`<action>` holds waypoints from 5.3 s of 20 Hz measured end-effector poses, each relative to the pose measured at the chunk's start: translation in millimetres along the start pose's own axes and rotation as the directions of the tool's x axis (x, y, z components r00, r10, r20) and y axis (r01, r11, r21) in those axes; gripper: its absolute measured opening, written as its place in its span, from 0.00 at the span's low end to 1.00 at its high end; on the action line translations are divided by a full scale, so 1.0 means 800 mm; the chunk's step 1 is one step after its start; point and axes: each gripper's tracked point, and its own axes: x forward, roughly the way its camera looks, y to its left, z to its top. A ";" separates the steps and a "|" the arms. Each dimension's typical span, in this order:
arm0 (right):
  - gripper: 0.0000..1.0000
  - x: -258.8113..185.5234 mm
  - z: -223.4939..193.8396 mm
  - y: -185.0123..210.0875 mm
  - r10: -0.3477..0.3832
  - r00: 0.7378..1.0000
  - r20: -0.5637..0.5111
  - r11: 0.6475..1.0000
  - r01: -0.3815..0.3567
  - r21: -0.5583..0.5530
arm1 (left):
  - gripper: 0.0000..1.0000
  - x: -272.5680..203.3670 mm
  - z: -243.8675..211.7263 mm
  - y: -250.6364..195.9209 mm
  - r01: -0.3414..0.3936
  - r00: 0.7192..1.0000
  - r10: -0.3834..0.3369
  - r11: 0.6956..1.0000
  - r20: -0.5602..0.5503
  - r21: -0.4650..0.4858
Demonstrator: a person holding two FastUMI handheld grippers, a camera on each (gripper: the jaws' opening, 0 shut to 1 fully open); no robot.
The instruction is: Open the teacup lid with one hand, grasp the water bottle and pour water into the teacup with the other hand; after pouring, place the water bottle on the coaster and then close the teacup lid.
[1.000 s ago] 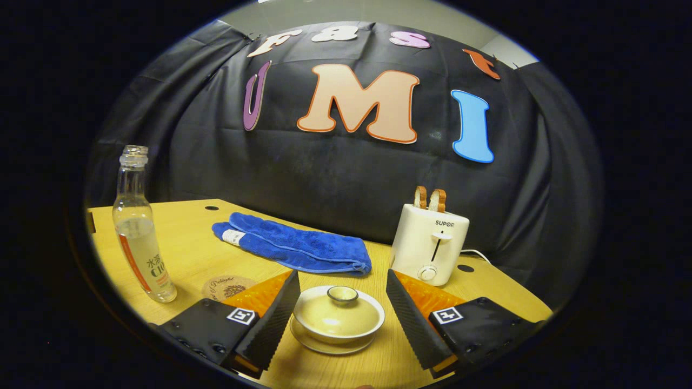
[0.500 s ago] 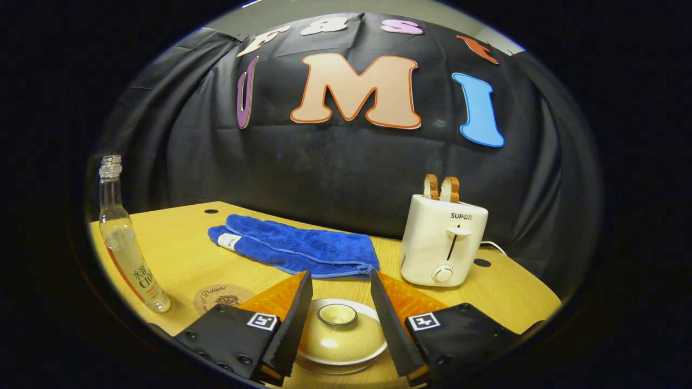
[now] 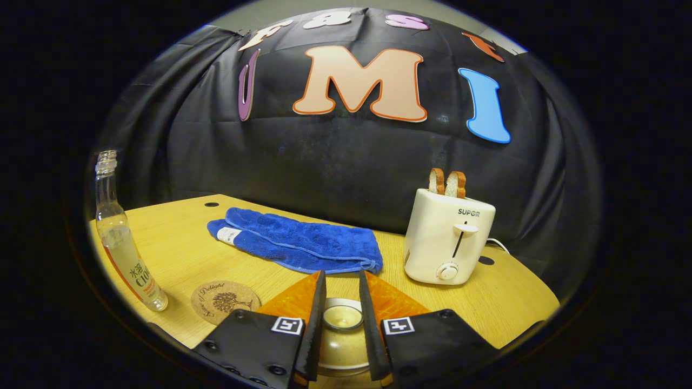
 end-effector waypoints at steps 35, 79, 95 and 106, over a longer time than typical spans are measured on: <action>0.35 -0.221 -0.006 -0.079 -0.054 0.984 0.170 0.986 0.026 0.164 | 0.94 0.034 0.000 -0.013 0.044 0.999 -0.044 0.999 -0.006 0.000; 0.34 -0.228 -0.012 -0.104 -0.106 0.981 0.161 0.982 0.078 0.173 | 0.66 0.215 -0.028 -0.031 0.117 0.987 -0.024 0.785 -0.158 0.608; 0.33 -0.220 -0.016 -0.158 -0.169 0.974 0.153 0.973 0.140 0.181 | 0.67 0.262 -0.024 -0.082 0.259 0.966 0.002 0.092 -0.260 0.962; 0.33 -0.219 -0.016 -0.157 -0.161 0.975 0.155 0.975 0.132 0.181 | 0.67 0.257 -0.012 -0.076 0.270 0.962 0.015 -0.153 -0.271 0.951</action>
